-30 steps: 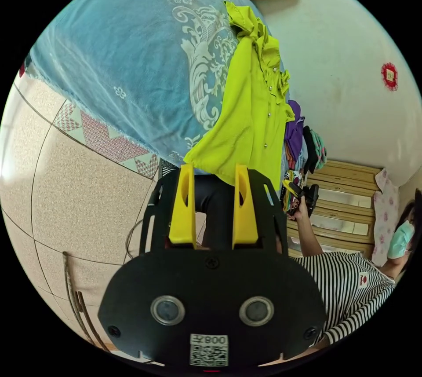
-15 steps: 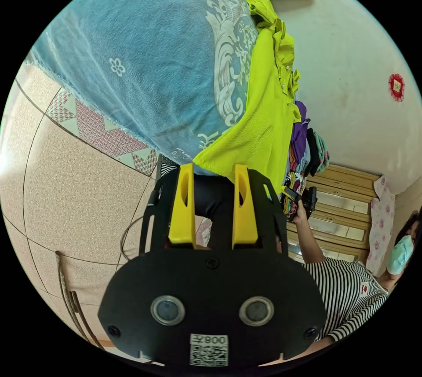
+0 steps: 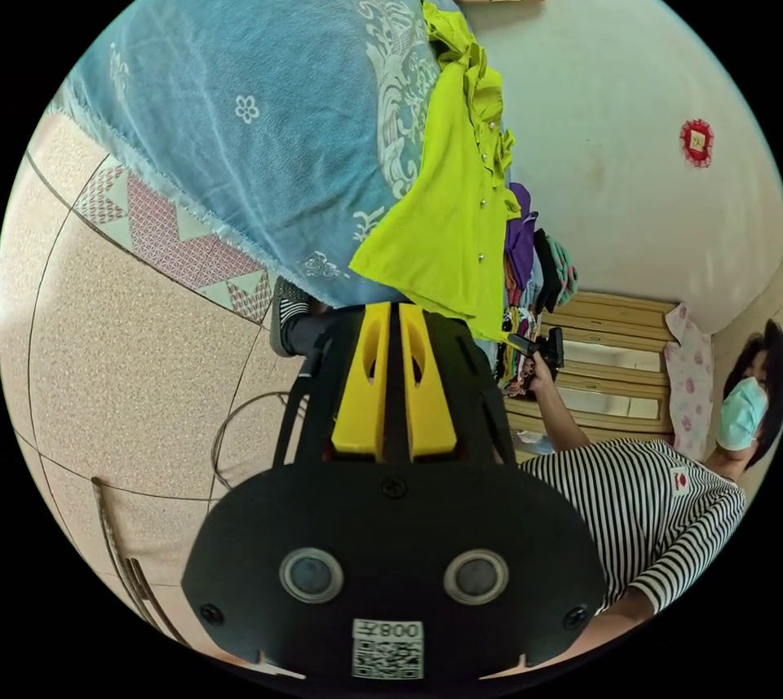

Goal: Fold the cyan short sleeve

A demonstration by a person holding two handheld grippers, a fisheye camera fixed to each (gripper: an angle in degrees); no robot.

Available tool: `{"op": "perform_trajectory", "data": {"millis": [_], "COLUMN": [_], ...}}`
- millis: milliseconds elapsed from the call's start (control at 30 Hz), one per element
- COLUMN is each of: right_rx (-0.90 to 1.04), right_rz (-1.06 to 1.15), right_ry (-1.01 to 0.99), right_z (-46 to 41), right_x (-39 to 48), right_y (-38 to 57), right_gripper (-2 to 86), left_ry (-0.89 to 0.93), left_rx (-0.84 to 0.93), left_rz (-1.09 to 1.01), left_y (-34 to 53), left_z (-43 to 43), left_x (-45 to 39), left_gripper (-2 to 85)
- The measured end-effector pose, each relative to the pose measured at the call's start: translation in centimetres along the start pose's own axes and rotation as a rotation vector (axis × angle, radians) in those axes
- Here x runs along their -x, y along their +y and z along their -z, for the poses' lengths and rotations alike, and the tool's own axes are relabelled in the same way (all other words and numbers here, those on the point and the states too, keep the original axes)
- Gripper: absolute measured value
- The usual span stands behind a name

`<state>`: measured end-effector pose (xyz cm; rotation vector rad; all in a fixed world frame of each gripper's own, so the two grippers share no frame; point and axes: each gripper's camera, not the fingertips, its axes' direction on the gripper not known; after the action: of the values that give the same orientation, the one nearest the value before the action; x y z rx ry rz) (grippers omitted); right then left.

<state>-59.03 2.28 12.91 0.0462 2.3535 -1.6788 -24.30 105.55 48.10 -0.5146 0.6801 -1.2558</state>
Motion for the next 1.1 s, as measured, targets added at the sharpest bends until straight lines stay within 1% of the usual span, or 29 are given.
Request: {"op": "perform_trajectory", "data": {"millis": [167, 267, 333, 433, 500, 600, 700, 767, 833, 967, 1033, 1100], "right_rx": [-0.01, 0.006, 0.016, 0.026, 0.03, 0.035, 0.026, 0.011, 0.0, -0.055, -0.115, -0.224], "right_rz": [-0.043, -0.048, -0.045, -0.043, -0.05, -0.058, -0.063, -0.061, -0.051, 0.015, 0.064, 0.128], "right_ry": [-0.029, -0.016, 0.001, 0.007, 0.007, 0.005, -0.012, -0.028, -0.053, -0.077, -0.084, -0.085], "right_z": [0.4, 0.0, -0.1, -0.3, -0.5, -0.8, -0.7, -0.5, -0.1, 2.3, 5.2, 11.1], "right_x": [-2.1, -2.6, -2.8, -3.2, -3.9, -4.8, -5.8, -6.2, -6.4, -5.2, -3.8, -1.3], "right_y": [0.9, 1.1, 1.2, 1.6, 2.2, 3.2, 4.5, 5.2, 5.6, 3.0, 0.6, -2.4], "right_gripper": [0.1, 0.1, 0.1, 0.1, 0.1, 0.1, 0.1, 0.1, 0.1, 0.1, 0.1, 0.1], "left_ry": [0.017, 0.002, -0.014, -0.037, -0.018, 0.02, 0.07, 0.12, 0.133, 0.128, 0.097, 0.073], "left_rx": [-0.029, -0.016, 0.0, 0.053, 0.076, 0.074, 0.021, -0.03, -0.064, -0.112, -0.139, -0.221], "left_rz": [0.015, -0.005, -0.025, -0.05, -0.066, -0.08, -0.106, -0.121, -0.148, -0.252, -0.33, -0.448], "left_y": [0.3, -0.6, -1.3, -1.9, -1.5, 0.1, 2.2, 2.9, 2.6, -2.8, -6.4, -10.5], "left_z": [-0.3, -1.0, -1.4, -2.2, -2.3, -1.2, 1.2, 2.8, 4.0, 6.0, 7.5, 10.6], "left_x": [1.2, 1.1, 0.8, 0.4, -0.1, -0.6, -1.6, -2.3, -3.4, -8.0, -11.8, -18.5], "left_gripper": [11.7, 13.1, 12.8, 8.3, 4.1, 2.8, 2.2, 2.0, 1.9, 1.7, 1.7, 1.7]}}
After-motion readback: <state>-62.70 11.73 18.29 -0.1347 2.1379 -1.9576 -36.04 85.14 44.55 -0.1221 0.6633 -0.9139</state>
